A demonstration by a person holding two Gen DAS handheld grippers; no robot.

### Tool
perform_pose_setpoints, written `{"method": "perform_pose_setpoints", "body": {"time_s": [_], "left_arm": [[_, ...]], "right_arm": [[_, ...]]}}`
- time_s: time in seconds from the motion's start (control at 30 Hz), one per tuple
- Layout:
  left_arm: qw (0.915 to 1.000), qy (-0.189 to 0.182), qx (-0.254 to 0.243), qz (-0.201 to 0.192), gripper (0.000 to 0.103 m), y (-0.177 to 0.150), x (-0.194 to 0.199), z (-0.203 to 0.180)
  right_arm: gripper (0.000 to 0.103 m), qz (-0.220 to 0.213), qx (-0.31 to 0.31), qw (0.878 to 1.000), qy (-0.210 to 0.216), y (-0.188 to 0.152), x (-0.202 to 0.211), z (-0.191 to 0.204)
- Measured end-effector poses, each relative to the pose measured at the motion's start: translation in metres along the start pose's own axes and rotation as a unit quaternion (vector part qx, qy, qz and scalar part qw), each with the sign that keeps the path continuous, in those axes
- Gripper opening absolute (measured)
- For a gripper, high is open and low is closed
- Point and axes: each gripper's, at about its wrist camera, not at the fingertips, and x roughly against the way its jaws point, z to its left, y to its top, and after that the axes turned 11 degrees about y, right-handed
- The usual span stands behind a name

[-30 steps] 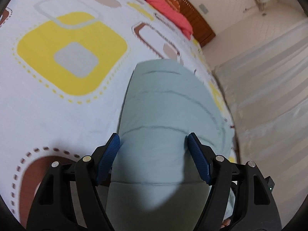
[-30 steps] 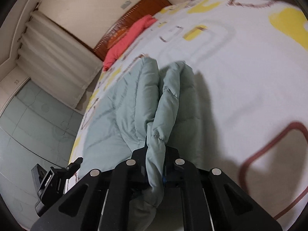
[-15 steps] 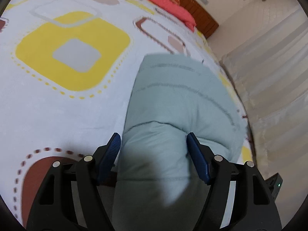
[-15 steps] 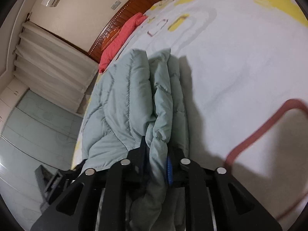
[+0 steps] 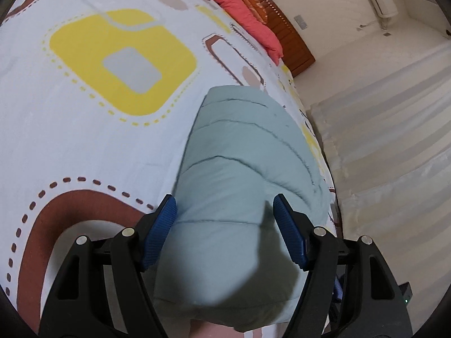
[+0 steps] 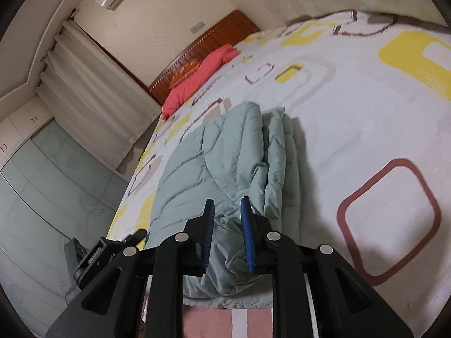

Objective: Fold large clothes

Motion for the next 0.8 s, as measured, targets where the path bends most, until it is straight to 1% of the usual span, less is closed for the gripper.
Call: {"method": "perform_pose_setpoints", "body": {"time_s": [0.07, 0.13, 0.2, 0.23, 0.27, 0.3, 0.33, 0.43, 0.5, 0.53, 0.57, 0.67, 0.73, 0.8], "left_arm": [[1.0, 0.006, 0.0, -0.002, 0.07, 0.0, -0.001, 0.001], [0.9999, 0.016, 0.001, -0.001, 0.07, 0.0, -0.005, 0.002], [0.9996, 0.028, -0.001, 0.001, 0.07, -0.001, -0.009, 0.004], [0.9993, 0.036, -0.004, 0.002, 0.07, -0.002, -0.012, 0.006], [0.999, 0.043, -0.009, 0.002, 0.07, -0.003, -0.014, 0.006], [0.9983, 0.054, -0.02, 0.003, 0.07, -0.003, -0.016, 0.005], [0.9977, 0.06, -0.031, 0.004, 0.07, -0.004, -0.018, 0.003], [0.9963, 0.072, -0.047, 0.006, 0.07, -0.003, -0.022, 0.002], [0.9967, 0.068, -0.044, 0.012, 0.067, -0.002, -0.019, 0.003], [0.9973, 0.061, -0.037, 0.017, 0.063, 0.0, -0.015, 0.004], [0.9977, 0.058, -0.03, 0.02, 0.063, 0.004, -0.013, 0.003], [0.9989, 0.039, -0.026, -0.005, 0.063, 0.014, 0.009, -0.003], [0.9987, 0.013, -0.039, -0.029, 0.063, 0.028, 0.02, -0.019], [0.9979, -0.002, -0.053, -0.038, 0.063, 0.039, 0.02, -0.034]], "right_arm": [[0.02, 0.008, -0.005, 1.0, 0.011, -0.001, -0.002, -0.003], [0.02, 0.029, -0.011, 0.999, 0.017, -0.005, -0.012, -0.007], [0.02, 0.051, -0.013, 0.999, 0.003, -0.013, -0.022, -0.011], [0.02, 0.073, -0.019, 0.997, -0.013, -0.021, -0.031, -0.018], [0.017, 0.085, -0.025, 0.996, -0.017, -0.026, -0.035, -0.023], [0.016, 0.093, -0.037, 0.995, -0.013, -0.03, -0.041, -0.031], [0.016, 0.095, -0.05, 0.994, -0.006, -0.033, -0.043, -0.039], [0.016, 0.097, -0.066, 0.993, 0.011, -0.034, -0.046, -0.051], [0.016, 0.103, -0.067, 0.992, 0.012, -0.03, -0.044, -0.05], [0.019, 0.105, -0.064, 0.992, 0.01, -0.029, -0.042, -0.048], [0.019, 0.106, -0.06, 0.993, 0.007, -0.026, -0.038, -0.044], [0.02, 0.09, -0.033, 0.995, 0.0, -0.009, -0.025, -0.028], [0.02, 0.066, -0.011, 0.998, 0.006, 0.008, -0.016, -0.013], [0.02, 0.047, 0.005, 0.999, 0.014, 0.032, -0.018, -0.001]]}}
